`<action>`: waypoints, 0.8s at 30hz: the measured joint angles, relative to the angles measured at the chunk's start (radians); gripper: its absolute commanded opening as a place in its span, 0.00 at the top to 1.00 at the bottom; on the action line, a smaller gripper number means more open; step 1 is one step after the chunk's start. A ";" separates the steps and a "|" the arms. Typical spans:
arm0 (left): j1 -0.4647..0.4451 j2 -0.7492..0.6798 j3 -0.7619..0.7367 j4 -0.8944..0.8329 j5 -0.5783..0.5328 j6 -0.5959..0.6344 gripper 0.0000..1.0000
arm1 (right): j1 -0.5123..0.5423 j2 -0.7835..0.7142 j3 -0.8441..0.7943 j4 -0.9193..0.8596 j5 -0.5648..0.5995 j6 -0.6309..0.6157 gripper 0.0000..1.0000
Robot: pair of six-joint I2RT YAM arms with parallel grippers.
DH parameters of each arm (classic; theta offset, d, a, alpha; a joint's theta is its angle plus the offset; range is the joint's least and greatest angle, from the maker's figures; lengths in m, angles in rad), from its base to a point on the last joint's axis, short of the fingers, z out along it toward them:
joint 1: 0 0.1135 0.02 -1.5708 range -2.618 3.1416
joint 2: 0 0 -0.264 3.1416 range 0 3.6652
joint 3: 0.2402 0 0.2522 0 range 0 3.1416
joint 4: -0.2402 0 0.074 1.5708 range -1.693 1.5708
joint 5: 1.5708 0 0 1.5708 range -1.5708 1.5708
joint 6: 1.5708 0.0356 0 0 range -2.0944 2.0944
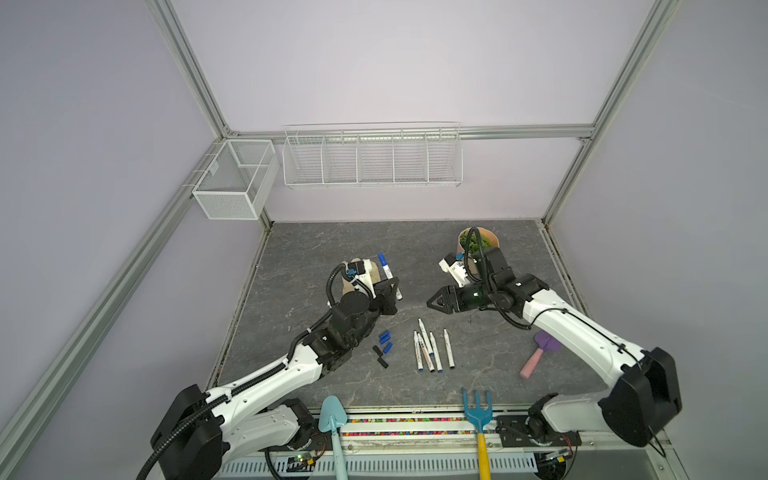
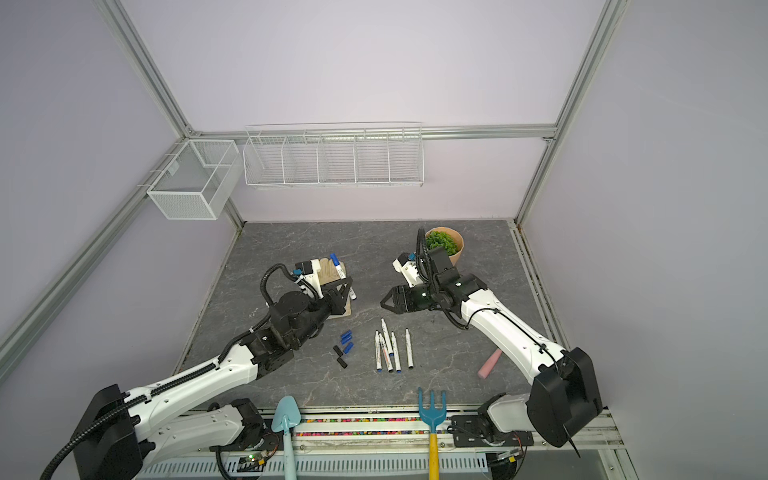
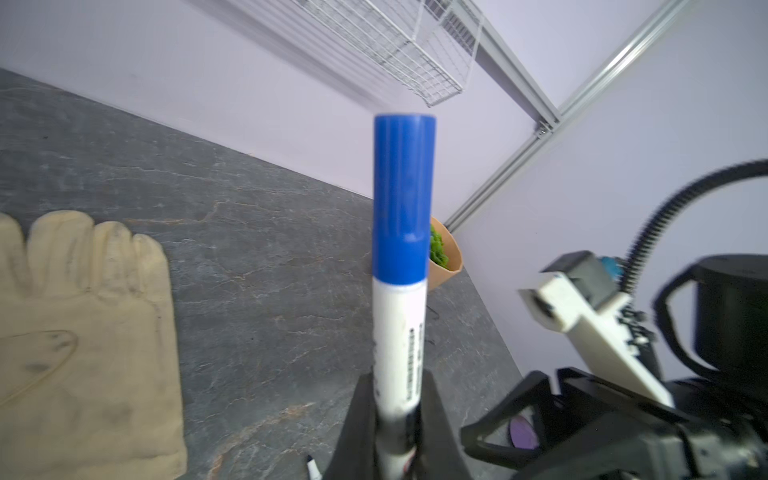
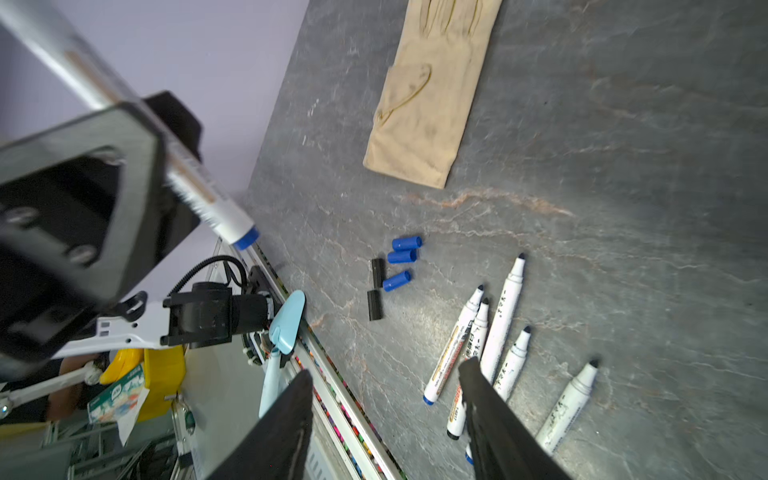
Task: Insert the pens into the pen caps
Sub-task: 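Open the right gripper and lay the capped marker on the glove with the left gripper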
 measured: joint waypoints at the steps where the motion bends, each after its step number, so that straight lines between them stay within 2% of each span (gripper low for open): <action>1: 0.026 0.009 0.003 -0.025 0.015 -0.008 1.00 | -0.005 -0.003 0.000 0.000 0.005 0.003 0.41; 5: 0.123 0.112 0.072 -0.155 0.089 -0.017 1.00 | -0.011 0.016 0.000 -0.010 0.019 0.014 0.42; 9: 0.178 0.238 0.144 -0.244 0.134 -0.012 1.00 | -0.011 0.047 0.000 -0.030 0.027 0.019 0.42; 23: 0.277 0.575 0.322 -0.434 0.166 0.030 1.00 | -0.011 0.054 0.000 -0.079 0.043 0.021 0.42; 24: 0.282 0.589 0.328 -0.439 0.164 0.034 0.97 | -0.011 0.054 0.000 -0.081 0.044 0.021 0.42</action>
